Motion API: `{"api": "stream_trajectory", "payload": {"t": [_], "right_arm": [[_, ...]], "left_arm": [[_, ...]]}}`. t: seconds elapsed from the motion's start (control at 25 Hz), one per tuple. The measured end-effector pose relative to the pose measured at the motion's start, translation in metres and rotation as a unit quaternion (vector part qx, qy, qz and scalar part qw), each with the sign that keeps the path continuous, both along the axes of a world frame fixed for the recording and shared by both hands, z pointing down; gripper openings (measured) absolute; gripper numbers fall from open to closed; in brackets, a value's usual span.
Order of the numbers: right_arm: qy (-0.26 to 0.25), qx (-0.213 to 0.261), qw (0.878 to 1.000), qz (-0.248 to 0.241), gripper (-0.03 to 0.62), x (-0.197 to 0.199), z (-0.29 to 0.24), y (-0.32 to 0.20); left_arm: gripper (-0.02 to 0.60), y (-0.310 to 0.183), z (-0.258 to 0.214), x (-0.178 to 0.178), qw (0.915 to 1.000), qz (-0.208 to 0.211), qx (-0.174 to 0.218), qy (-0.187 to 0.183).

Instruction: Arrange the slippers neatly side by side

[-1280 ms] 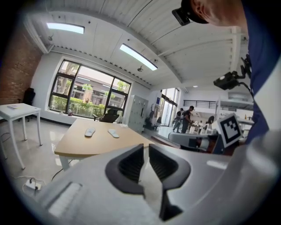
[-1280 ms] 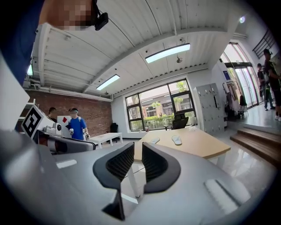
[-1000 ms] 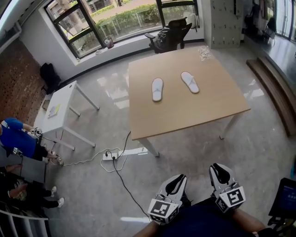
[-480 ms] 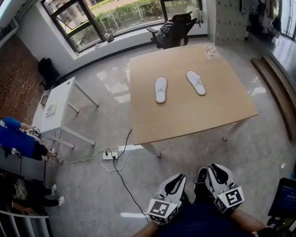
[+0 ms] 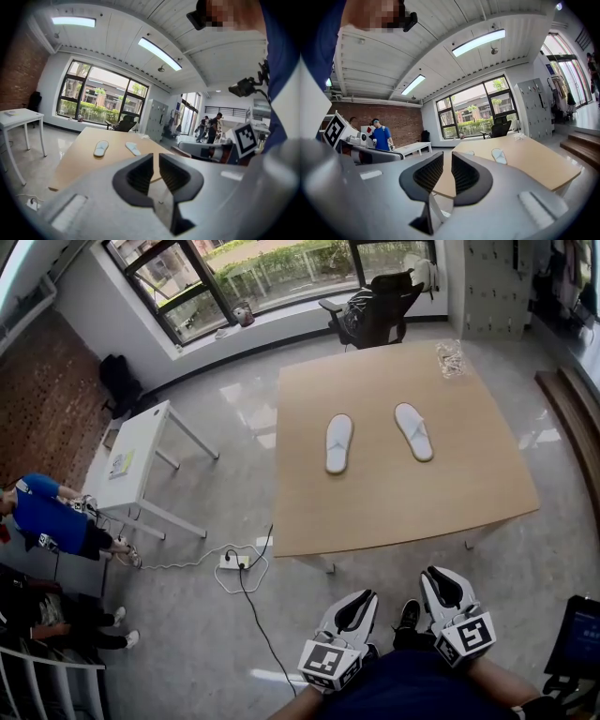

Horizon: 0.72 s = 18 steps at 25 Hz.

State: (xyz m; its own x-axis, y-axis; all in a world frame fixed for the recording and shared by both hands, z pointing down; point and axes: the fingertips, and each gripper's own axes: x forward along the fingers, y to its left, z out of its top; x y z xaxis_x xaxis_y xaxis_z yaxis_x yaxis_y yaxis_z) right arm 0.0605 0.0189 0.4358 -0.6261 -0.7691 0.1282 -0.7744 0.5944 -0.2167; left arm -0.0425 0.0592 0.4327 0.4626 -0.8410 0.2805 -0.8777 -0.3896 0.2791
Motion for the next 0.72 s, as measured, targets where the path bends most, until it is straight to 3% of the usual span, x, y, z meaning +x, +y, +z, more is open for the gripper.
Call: {"api": "stream_trajectory", "payload": {"t": [0.44,0.72], "right_arm": [[-0.012,-0.015,1.000,-0.004,0.061,0.044,0.002,-0.077],[-0.007,-0.025,1.000,-0.002,0.061,0.049,0.007,-0.107]], "left_arm": [[0.038,-0.066,0.006,0.043,0.9999,-0.005,0.010,-0.004],[0.038,-0.097,0.003,0.043,0.9999,-0.013,0.003,-0.003]]}}
